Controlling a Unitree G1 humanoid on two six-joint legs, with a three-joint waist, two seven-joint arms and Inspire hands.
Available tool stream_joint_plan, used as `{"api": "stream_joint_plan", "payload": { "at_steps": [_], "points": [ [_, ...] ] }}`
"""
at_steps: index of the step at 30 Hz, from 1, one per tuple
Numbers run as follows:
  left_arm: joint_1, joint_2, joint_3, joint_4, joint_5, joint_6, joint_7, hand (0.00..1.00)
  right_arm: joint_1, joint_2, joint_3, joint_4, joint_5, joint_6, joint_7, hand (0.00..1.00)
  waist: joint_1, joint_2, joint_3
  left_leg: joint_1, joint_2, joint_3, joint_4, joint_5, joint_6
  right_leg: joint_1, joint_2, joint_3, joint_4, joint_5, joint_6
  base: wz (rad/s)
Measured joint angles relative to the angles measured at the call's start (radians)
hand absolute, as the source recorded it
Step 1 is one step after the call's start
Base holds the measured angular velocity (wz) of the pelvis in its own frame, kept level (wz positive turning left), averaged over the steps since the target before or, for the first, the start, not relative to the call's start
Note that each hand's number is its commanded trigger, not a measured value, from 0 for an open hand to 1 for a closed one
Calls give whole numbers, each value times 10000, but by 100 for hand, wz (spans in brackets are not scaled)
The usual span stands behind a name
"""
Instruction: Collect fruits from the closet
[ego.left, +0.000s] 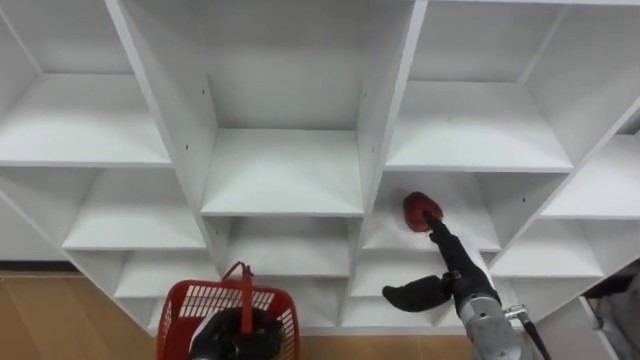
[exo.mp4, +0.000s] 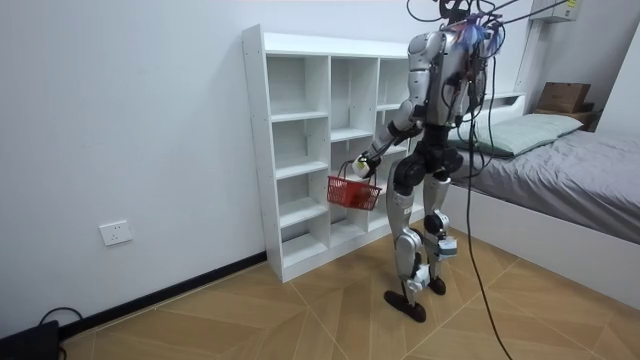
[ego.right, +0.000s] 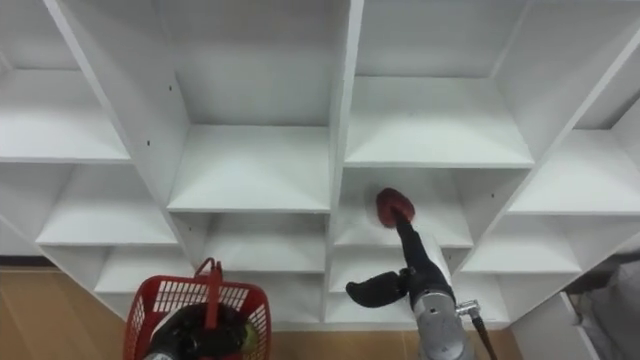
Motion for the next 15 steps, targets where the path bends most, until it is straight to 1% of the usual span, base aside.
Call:
{"api": "stream_joint_plan", "payload": {
  "at_steps": [1, 2, 4, 6, 8, 10, 12, 15],
  "points": [
    [3, -21, 159, 136, -5, -2, 15, 100, 74, -13, -87, -118, -31, -23, -54, 0, -69, 35, -3, 37, 13, 81, 8, 0, -1, 0, 15, 63, 8, 4, -7, -20],
    [11, -50, 308, 218, -4, -2, 48, 100, 164, -25, -215, -195, -24, -133, -142, 0, -102, 58, -9, 76, 17, 159, 9, 1, -1, 5, 29, 147, 2, 5, -9, -20],
    [18, -68, 439, 283, -9, -9, 158, 100, 253, -38, -437, -196, -20, -249, -252, 0, -99, 72, 2, 172, 23, 310, 8, 0, -1, 3, 48, 286, 2, 7, -12, -22],
    [18, -82, 732, 316, -7, -19, 176, 100, 325, -49, -694, -298, -51, -253, -268, 0, -118, 69, 6, 198, 25, 373, -4, -1, -3, 5, 48, 335, -4, 7, -12, -13],
    [16, -82, 1071, 343, -13, -121, 222, 100, 375, -60, -1110, -716, -46, -260, -294, 0, -200, 64, 11, 207, 28, 448, -27, -8, -14, -10, 69, 422, -16, 11, -5, -8],
    [17, -74, 1221, 342, -20, -172, 228, 100, 389, -117, -1308, -983, -20, -265, -310, 0, -234, 54, 10, 215, 45, 474, -35, -29, -41, -10, 115, 547, -15, 27, 5, -8],
    [17, -70, 1317, 343, -8, -191, 236, 100, 388, -160, -1392, -1239, -29, -266, -311, 0, -211, 38, 9, 214, 63, 498, -35, -33, -48, -10, 143, 562, -20, 56, -10, -6],
    [18, -71, 1319, 344, 4, -205, 344, 100, 388, -160, -1458, -1363, -31, -399, -329, 0, -257, 12, 6, 222, 91, 520, -33, -39, -58, -9, 173, 576, -29, 68, -29, -1]
  ]
}}
